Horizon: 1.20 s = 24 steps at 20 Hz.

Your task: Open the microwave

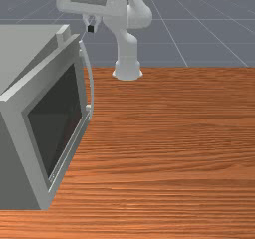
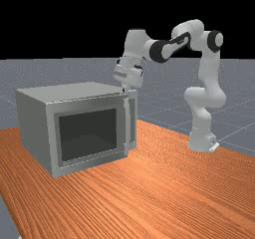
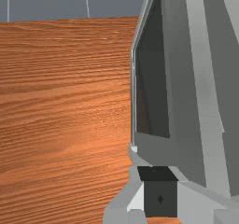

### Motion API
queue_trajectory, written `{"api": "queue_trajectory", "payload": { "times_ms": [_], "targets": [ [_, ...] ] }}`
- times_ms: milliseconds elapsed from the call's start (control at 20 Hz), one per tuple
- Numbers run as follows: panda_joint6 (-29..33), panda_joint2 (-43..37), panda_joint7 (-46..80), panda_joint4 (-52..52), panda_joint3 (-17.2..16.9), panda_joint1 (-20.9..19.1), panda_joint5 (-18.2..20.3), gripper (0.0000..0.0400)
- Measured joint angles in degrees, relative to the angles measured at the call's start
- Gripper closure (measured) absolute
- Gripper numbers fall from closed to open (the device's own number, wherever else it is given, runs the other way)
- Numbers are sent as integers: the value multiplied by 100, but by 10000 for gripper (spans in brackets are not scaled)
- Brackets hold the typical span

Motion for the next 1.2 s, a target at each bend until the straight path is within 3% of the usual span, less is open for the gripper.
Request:
{"api": "queue_trajectory", "payload": {
  "times_ms": [250,450,600,650,700,800,1200],
  "targets": [
    [564,361,-33,209,-587,-613,-253,400],
    [765,655,18,277,-637,-690,-269,400],
    [803,684,225,290,-563,-671,-312,396],
    [831,643,291,222,-494,-678,-325,373],
    [844,608,355,159,-401,-642,-344,317],
    [824,595,532,41,-230,-610,-371,400],
    [1007,579,543,-43,253,-1083,-168,400]
  ]
}}
